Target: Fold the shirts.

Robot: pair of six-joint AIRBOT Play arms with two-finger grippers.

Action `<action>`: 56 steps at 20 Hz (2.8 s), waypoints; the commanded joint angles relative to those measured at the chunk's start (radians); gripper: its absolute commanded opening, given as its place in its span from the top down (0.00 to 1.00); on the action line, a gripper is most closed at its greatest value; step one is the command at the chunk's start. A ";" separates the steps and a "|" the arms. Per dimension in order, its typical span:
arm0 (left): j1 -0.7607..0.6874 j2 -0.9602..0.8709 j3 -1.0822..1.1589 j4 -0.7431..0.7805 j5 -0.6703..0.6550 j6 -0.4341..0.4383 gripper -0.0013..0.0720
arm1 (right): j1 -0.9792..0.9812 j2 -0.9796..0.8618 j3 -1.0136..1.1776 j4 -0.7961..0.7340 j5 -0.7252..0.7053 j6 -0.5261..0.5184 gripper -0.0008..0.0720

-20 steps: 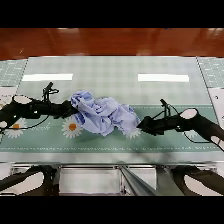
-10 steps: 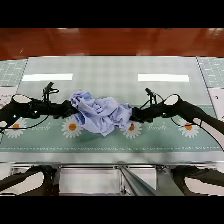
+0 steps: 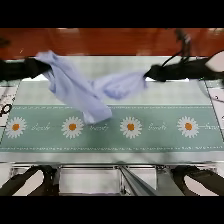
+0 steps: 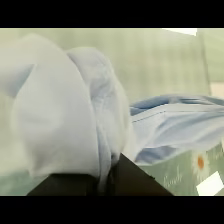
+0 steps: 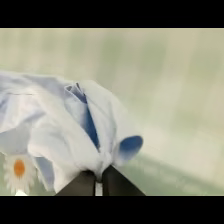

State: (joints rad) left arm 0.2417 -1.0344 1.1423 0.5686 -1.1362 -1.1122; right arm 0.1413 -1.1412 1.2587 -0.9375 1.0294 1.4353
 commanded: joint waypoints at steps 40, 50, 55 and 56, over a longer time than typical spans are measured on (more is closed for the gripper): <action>-0.018 -0.232 -0.172 0.308 -0.036 -0.037 0.29 | -0.458 -0.174 -0.043 -0.094 0.138 0.146 0.42; 0.315 0.014 -0.537 0.174 -0.153 -0.005 0.30 | -0.668 0.029 -0.516 -0.093 0.094 0.008 0.43; 0.209 -0.050 -0.652 0.152 -0.120 0.056 0.30 | -0.668 0.029 -0.644 0.024 0.084 -0.115 0.43; 0.170 -0.068 -0.652 0.150 -0.103 0.089 0.30 | -0.668 0.029 -0.644 0.026 0.085 -0.116 0.43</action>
State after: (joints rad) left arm 0.4717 -1.0740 0.5369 0.7410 -1.2610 -1.0847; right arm -0.5236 -1.1191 0.6701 -0.9619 1.1252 1.3743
